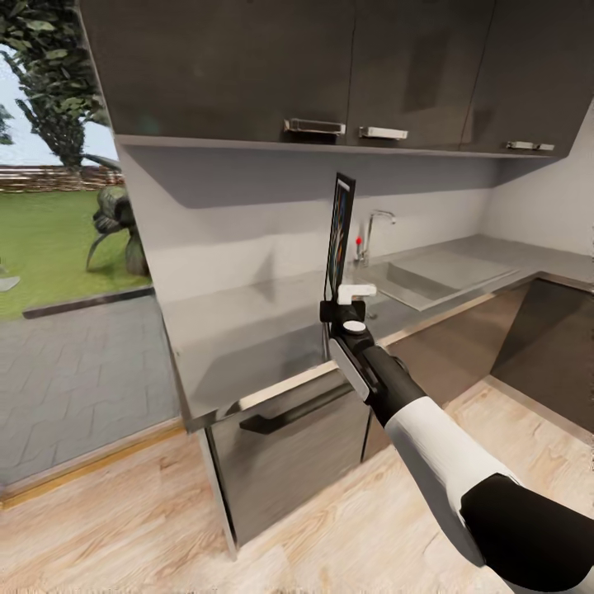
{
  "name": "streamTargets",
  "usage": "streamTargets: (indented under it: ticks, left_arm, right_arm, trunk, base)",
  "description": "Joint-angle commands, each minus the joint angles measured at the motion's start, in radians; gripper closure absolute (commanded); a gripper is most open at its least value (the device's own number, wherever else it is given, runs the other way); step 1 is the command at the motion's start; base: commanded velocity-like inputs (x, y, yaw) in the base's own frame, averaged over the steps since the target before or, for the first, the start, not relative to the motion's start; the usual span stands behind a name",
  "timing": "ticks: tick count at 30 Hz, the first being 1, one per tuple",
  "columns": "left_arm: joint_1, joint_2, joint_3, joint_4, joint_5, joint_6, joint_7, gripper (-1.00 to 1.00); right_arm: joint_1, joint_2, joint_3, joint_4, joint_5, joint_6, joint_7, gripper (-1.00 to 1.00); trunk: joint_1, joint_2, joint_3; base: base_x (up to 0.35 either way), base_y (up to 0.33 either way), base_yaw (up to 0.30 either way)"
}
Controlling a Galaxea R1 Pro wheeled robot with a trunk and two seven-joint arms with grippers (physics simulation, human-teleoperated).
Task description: Pick up the poster from the kitchen countertop and hang it on one of the wall nails in the kitchen.
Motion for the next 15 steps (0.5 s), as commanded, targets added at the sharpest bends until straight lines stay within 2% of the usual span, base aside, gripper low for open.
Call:
streamTargets:
  ticks: [1,15]
  left_arm:
    - [0.0,0.0,0.002,-0.001,0.006,0.0,-0.007,-1.0]
    - [0.0,0.0,0.002,0.0,0.006,0.0,-0.007,-1.0]
  right_arm:
    - [0.003,-0.001,0.004,-0.002,-0.007,0.003,-0.007,1.0]
    - [0.022,-0.002,0.005,-0.003,-0.007,-0.005,-0.005,1.0]
  trunk:
    - [-0.001,-0.001,-0.001]
    - [-0.001,-0.001,-0.001]
  base:
    - [-0.297,0.0,0.0]
    - [-0.33,0.0,0.0]
